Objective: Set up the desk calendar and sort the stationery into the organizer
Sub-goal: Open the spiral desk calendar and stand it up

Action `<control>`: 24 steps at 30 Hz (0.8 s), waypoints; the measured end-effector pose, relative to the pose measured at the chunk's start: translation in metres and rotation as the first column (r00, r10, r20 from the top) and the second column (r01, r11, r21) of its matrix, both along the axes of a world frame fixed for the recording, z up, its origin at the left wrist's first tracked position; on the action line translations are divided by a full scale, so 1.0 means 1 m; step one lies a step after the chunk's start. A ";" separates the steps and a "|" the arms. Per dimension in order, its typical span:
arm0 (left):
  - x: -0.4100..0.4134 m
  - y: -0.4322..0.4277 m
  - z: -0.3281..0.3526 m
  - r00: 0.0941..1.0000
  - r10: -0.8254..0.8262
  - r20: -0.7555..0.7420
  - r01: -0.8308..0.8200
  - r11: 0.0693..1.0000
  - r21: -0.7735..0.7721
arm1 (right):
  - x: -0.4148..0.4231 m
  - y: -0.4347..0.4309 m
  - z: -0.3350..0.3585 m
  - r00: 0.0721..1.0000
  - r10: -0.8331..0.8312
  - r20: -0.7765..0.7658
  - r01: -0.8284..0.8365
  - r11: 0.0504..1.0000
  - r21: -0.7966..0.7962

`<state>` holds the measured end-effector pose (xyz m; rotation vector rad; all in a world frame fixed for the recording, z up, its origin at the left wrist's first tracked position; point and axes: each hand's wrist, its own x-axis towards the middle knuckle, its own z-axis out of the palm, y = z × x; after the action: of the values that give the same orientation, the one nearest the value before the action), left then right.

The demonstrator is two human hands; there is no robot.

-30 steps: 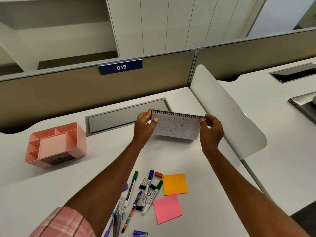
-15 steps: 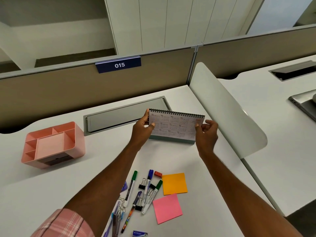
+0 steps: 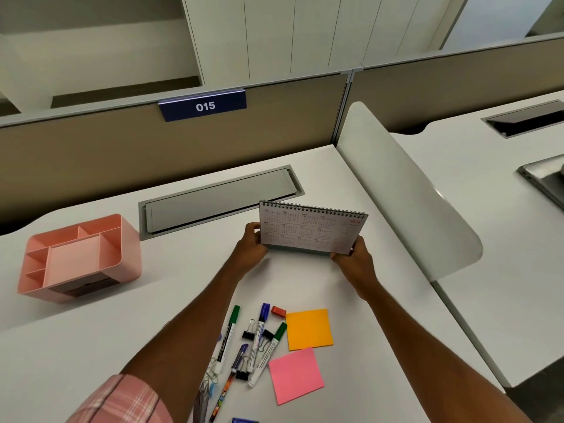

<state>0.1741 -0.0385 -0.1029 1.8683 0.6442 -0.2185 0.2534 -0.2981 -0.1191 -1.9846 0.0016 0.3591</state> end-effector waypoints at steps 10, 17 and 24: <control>0.014 0.005 -0.003 0.986 -0.065 -0.154 0.073 0.996 0.049 | 0.015 -0.011 -0.007 0.993 0.096 -0.070 -0.103 0.990 -0.094; 0.008 0.001 -0.002 0.992 -0.089 -0.095 0.092 0.995 0.034 | 0.013 -0.009 -0.010 0.990 0.100 -0.100 -0.110 0.990 -0.091; 0.008 -0.002 -0.007 0.990 -0.097 -0.099 0.105 0.991 0.081 | 0.016 -0.005 -0.010 0.987 0.094 -0.132 -0.108 0.988 -0.107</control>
<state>0.1816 -0.0404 -0.1100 1.9855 0.6328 -0.3524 0.2690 -0.3034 -0.1288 -2.0757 0.0017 0.5616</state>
